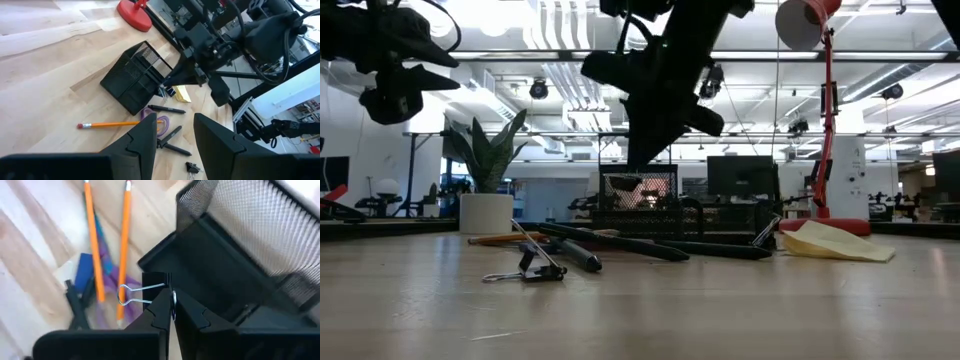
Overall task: Pick and place office supplies into organizer
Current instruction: Put the top left black binder clip into the desk organizer
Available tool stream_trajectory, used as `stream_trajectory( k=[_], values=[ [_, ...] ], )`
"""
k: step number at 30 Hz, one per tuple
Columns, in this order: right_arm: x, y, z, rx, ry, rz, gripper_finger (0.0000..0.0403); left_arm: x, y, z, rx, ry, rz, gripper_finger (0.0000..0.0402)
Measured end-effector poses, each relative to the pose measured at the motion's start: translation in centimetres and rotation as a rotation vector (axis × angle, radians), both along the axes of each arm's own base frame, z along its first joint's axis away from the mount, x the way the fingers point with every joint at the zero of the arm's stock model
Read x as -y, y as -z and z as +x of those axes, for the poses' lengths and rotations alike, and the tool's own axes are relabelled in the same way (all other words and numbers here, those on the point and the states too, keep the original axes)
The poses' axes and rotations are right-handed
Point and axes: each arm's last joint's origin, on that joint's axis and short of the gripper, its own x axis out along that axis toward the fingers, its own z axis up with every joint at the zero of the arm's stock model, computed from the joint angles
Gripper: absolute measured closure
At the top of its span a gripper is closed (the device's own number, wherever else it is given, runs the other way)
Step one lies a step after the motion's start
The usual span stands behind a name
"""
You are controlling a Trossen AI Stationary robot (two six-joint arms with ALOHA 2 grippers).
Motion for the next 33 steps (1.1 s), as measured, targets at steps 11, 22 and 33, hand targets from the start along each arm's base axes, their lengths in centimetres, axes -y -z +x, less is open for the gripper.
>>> stream_trajectory(
  k=[11, 22, 33],
  values=[
    [0.6, 3.8, 2.0, 0.109, 0.277, 0.034, 0.0394, 0.0, 0.0, 0.0, 0.000, 0.004, -0.002, 0.0285],
    [0.8, 4.7, 1.3, 0.040, 0.353, 0.000, 0.0394, 0.0, 0.0, 0.0, 0.000, 0.015, 0.003, 0.0285],
    [1.0, 3.9, 1.7, 0.036, 0.288, 0.006, 0.0348, 0.0, 0.1, 0.0, -0.007, 0.016, 0.005, 0.0285]
  ],
)
